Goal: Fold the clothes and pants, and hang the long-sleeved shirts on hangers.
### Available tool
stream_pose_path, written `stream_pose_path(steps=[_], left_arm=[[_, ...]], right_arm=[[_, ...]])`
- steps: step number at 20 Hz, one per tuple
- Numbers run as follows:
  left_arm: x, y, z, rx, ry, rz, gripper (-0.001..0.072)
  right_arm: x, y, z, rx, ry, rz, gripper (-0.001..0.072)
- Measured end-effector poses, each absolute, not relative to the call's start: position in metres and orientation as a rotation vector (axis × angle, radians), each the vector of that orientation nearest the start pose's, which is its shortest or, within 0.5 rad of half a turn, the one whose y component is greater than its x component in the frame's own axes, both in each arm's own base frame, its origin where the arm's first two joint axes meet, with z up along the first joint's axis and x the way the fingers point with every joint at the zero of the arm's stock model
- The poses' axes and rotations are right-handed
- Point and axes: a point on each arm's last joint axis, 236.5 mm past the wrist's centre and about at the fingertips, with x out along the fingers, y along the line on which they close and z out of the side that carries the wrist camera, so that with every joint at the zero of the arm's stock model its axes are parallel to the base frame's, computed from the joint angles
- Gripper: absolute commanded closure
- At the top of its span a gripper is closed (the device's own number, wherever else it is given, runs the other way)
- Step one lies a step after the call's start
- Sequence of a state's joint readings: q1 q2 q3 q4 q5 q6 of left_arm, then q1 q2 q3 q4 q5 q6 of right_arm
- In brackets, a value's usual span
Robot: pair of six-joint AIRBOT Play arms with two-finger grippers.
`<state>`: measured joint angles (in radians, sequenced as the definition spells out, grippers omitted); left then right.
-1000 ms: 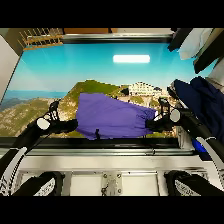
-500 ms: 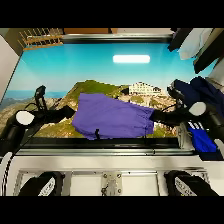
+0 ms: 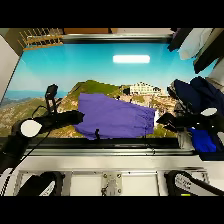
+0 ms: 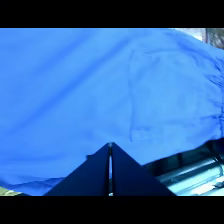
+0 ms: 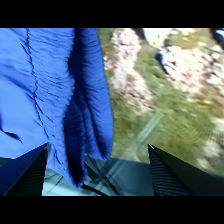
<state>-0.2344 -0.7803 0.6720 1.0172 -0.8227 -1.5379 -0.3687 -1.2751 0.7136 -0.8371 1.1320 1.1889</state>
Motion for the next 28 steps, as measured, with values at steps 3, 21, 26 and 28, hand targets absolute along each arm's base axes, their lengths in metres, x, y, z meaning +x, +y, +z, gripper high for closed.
stream_pose_path(steps=[3, 21, 26, 28], left_arm=[[0.291, -0.183, 0.042, -0.408, 1.004, -0.452, 0.0701], [0.286, -0.193, 0.045, -0.43, 1.006, -0.457, 0.0702], [0.286, -0.193, 0.045, -0.43, 1.005, -0.458, 0.0701], [0.286, -0.193, 0.045, -0.43, 1.005, -0.458, 0.0701]], right_arm=[[0.315, 0.058, -0.089, 0.825, 1.357, 0.316, 0.0047], [0.352, 0.184, -0.071, 0.802, 1.229, 0.63, 0.07], [0.431, 0.115, 0.038, 0.716, 1.026, 0.455, 0.07], [0.461, 0.061, 0.099, 0.694, 0.893, 0.322, 0.0701]])
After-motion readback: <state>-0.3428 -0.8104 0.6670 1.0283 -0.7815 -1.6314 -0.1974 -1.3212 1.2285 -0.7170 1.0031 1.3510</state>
